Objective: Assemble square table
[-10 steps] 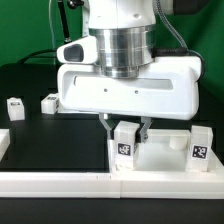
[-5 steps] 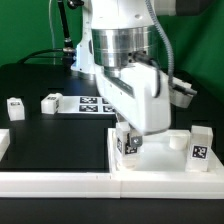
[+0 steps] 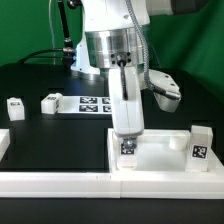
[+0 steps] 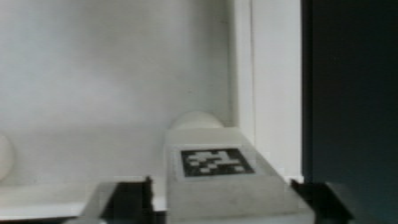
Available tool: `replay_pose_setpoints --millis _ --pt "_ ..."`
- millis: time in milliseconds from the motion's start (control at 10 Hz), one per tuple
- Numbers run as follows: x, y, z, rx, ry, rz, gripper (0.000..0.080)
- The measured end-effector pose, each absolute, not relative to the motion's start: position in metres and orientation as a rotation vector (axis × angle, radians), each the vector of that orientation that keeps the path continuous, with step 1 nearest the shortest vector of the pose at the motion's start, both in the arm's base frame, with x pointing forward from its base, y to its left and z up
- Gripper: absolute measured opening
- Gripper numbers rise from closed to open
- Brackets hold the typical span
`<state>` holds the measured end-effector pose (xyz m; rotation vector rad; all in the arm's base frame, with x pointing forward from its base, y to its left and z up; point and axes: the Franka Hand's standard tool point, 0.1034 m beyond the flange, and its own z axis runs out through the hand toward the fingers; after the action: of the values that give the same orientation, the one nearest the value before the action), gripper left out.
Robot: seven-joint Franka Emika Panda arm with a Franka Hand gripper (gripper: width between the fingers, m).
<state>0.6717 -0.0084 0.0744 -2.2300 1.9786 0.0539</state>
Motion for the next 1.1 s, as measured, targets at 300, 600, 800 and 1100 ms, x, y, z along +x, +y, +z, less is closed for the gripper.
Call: replay_pose_setpoints --millis 300,600,800,1100 --pt "0.668 -0.006 0.071 -2.603 1.399 0.038 0.0628" --pt "0.667 -0.008 0.070 -2.801 1.015 0.000 0.0649" --pt "0.668 -0.012 0.073 -2.988 0.402 -0.046 0.0649" --pt "0.668 -0.017 0.073 -2.996 0.335 -0.052 0.0639"
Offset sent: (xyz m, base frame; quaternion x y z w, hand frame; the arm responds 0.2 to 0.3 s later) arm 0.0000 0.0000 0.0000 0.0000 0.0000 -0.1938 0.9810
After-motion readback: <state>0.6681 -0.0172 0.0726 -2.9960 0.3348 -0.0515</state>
